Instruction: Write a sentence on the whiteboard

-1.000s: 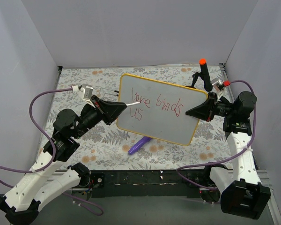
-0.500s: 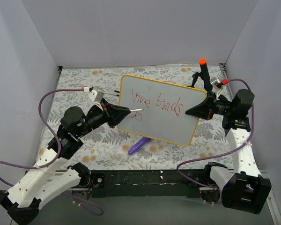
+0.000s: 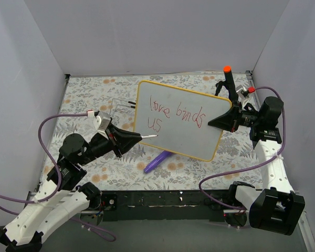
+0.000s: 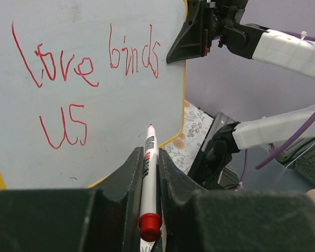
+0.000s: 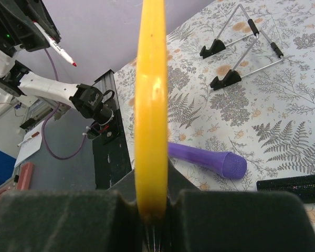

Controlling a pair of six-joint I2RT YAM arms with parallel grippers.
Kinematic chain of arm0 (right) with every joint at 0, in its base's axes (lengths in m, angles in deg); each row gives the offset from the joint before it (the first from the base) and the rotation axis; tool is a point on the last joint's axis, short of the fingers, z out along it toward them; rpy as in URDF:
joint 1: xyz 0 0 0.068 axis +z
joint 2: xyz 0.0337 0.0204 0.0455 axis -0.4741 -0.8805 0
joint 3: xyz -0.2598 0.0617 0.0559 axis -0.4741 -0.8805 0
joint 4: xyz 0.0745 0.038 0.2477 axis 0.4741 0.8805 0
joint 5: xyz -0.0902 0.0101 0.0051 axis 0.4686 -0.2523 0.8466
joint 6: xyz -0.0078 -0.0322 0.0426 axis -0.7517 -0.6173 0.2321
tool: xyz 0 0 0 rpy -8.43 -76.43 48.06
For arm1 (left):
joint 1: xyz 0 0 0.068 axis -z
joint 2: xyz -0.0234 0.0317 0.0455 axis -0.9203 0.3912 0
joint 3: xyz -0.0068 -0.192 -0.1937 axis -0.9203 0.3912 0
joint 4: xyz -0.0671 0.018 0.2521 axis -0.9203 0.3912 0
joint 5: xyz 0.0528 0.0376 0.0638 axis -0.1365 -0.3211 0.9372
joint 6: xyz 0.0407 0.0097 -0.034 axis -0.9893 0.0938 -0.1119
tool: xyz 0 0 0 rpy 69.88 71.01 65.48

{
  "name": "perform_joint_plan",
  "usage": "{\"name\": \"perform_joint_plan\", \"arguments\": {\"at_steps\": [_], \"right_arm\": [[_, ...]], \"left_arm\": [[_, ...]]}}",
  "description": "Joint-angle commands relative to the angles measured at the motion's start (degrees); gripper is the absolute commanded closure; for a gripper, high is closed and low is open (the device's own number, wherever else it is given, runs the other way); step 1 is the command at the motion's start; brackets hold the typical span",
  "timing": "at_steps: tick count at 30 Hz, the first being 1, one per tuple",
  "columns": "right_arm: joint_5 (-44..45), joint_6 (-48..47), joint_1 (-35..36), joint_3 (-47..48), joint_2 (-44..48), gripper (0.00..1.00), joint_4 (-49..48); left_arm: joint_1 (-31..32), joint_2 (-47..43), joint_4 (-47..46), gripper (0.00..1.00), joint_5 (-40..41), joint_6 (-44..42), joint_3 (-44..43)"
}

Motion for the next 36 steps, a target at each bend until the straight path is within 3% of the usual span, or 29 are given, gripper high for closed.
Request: {"name": "perform_joint_plan", "arguments": {"at_steps": [1,14,36], "right_arm": [[-1.0,-1.4,-0.6,3.7,0.9,0.99,0.4],[-0.7,-1.5,-0.9,2.9,2.0,0.99,0.2],[-0.2,-1.5,-1.1,2.4,1.5,0.99,0.1]], "left_arm": [[0.0,0.8,-0.1,1.00,2.8,1.0,0.6],[0.0,-0.7,-5.6,1.00,4.8,6.5,4.4],[0.0,-1.3,-7.4,1.00,4.3,7.9,7.1]]}}
